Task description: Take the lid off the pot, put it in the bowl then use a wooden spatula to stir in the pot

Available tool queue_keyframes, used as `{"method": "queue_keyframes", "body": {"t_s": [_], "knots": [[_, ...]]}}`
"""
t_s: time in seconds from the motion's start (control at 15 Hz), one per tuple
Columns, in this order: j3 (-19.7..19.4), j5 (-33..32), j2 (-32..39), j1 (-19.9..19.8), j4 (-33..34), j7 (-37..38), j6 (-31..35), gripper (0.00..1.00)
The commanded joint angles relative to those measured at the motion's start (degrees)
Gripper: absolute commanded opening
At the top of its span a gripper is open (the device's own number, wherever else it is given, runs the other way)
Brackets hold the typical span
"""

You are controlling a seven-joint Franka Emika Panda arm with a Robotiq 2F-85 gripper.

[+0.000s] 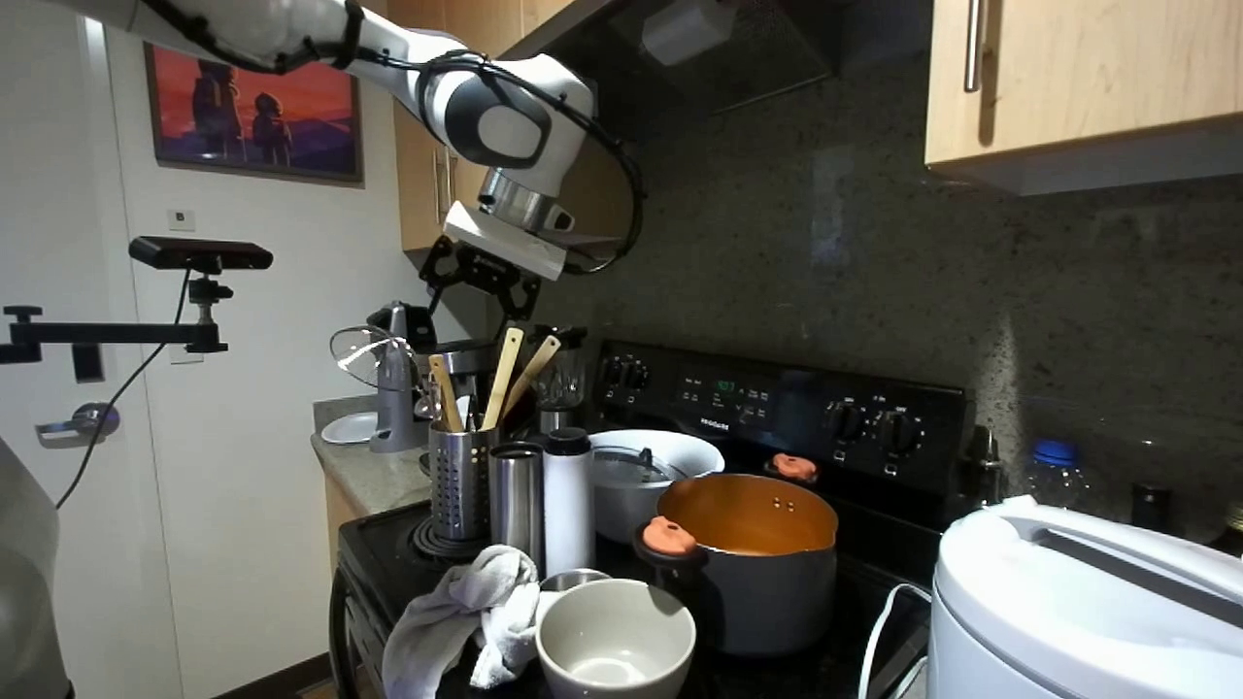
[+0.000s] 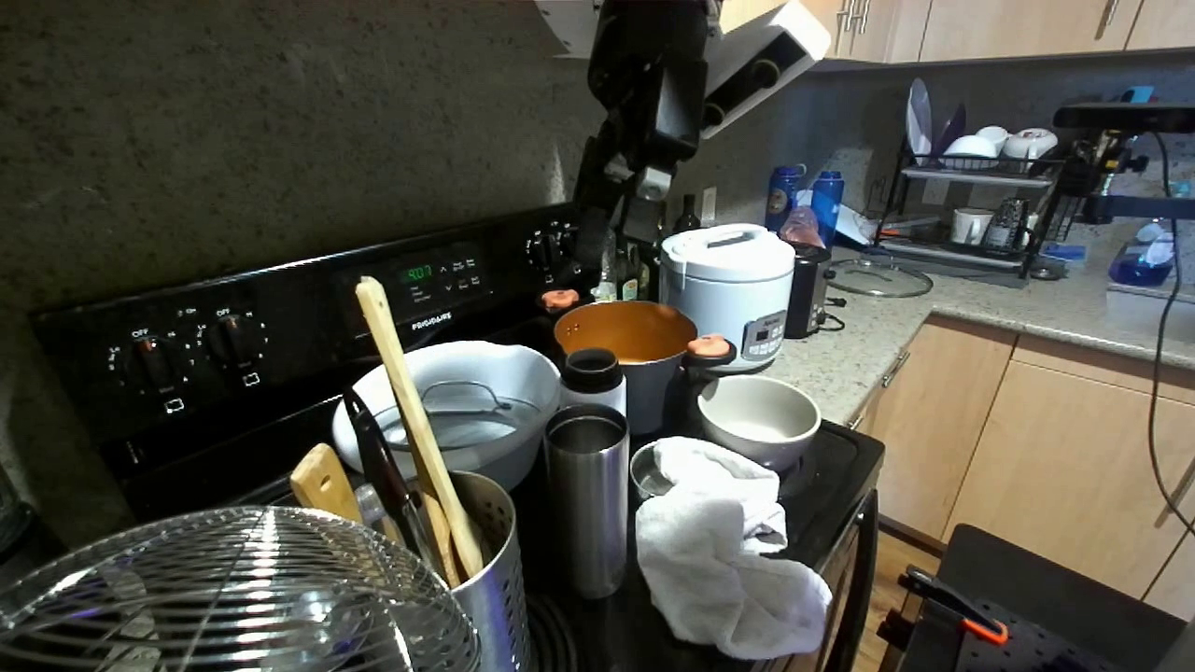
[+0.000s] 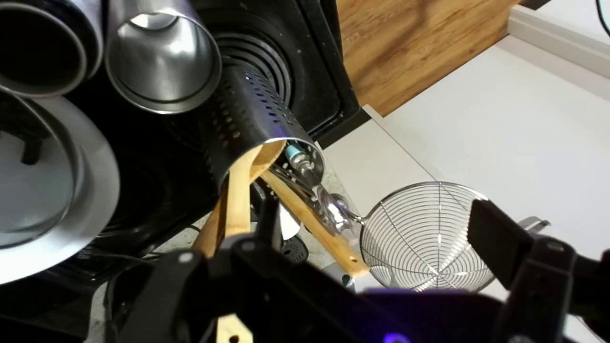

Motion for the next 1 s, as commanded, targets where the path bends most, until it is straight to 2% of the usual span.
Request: {"method": "queue_keyframes", "body": {"t_s": [0.0, 0.33, 0.73, 0.93], "knots": [[0.01, 3.53, -2.71, 2.27, -5.70, -2.99, 7.28, 1.00], [2.51, 2.60, 1.96, 5.31, -8.41, -4.69, 22.21, 1.00], [5.02, 2.72, 9.55, 8.49, -6.40, -6.14, 31.84, 1.00], [5.79, 2.70, 11.56, 8.87, -5.43, -6.64, 34.01, 1.00]]}}
